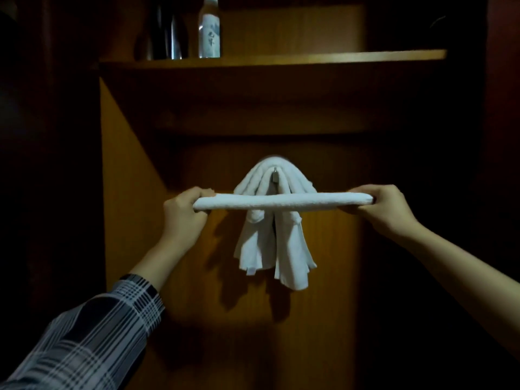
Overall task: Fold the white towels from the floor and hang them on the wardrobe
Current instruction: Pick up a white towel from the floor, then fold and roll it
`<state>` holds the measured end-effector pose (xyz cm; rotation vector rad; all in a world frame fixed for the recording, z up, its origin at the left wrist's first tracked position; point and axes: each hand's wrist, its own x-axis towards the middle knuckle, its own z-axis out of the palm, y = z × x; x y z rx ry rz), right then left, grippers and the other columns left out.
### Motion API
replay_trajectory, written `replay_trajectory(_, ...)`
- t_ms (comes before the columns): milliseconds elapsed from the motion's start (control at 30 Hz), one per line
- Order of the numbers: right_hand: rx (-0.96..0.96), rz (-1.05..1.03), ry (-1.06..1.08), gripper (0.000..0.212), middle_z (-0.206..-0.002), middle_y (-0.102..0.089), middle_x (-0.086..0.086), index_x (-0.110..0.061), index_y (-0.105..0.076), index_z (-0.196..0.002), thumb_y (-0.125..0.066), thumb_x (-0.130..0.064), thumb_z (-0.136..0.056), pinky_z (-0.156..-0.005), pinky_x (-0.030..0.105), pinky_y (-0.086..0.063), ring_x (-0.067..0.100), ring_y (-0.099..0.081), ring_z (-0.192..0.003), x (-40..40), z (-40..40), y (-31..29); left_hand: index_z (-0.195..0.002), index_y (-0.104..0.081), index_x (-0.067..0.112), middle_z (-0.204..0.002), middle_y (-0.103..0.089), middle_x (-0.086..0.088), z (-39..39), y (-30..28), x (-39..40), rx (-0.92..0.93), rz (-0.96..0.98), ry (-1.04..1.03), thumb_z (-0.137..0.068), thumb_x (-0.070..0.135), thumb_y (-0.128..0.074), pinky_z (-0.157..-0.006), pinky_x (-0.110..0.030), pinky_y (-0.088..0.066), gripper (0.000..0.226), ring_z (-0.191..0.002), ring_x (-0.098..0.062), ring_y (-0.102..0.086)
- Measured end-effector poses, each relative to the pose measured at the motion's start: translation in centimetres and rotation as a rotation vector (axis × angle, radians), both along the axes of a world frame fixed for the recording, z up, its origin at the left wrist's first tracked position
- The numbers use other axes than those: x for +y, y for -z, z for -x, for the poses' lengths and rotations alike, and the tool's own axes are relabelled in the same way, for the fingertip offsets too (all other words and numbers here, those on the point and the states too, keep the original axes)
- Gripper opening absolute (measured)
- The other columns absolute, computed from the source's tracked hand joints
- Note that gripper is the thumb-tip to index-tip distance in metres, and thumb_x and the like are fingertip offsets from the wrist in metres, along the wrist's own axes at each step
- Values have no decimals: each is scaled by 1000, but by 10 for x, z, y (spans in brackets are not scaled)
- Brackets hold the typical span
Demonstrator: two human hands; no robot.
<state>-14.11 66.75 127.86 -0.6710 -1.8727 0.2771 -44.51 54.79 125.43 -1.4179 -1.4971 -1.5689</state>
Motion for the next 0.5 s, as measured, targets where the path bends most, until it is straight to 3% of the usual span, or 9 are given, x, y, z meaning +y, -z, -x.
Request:
replay_trajectory(133,34,-66,23,31,-78,-65,1,-7,-70,-97,-56,15,-79,-53,10,-46,2,-62,-67,52,6,-38,-103,-70,0,-106,-68,-12,6,-45,44,61,-87,-6,-72,-23,-50,-78,-12,-38,44,-98,-11,-55)
replay_trajectory(167,46,-81,27,31,-80,-66,4,-5,-70,-100,-56,14,-80,-55,13,-48,6,-63,-68,65,9,-47,-103,-70,0,-106,-68,-11,9,-55,55,67,-99,-7,-72,-23,-50,-81,-14,-39,44,-99,-10,-55)
replay_trajectory(267,98,-94,9,23,-87,-71,11,-8,-72,-98,-66,6,-80,-73,41,-56,28,-68,-83,100,21,-69,-103,-69,1,-107,-67,-8,19,-85,87,64,-96,-11,-74,-22,-48,-83,-20,-41,42,-99,-10,-55)
replay_trajectory(400,140,-115,4,16,-83,-71,9,-16,-71,-89,-74,-4,-79,-73,41,-55,28,-69,-82,142,39,-98,-96,-69,5,-97,-64,2,35,-114,127,61,-73,1,-75,-19,-48,-64,-2,-39,38,-87,-9,-57)
replay_trajectory(500,158,-139,2,14,-83,-71,10,-17,-70,-88,-75,-7,-79,-77,44,-56,27,-68,-83,169,52,-115,-91,-70,8,-87,-65,4,49,-128,155,58,-82,27,-73,-19,-48,-56,-4,-39,39,-68,-2,-55)
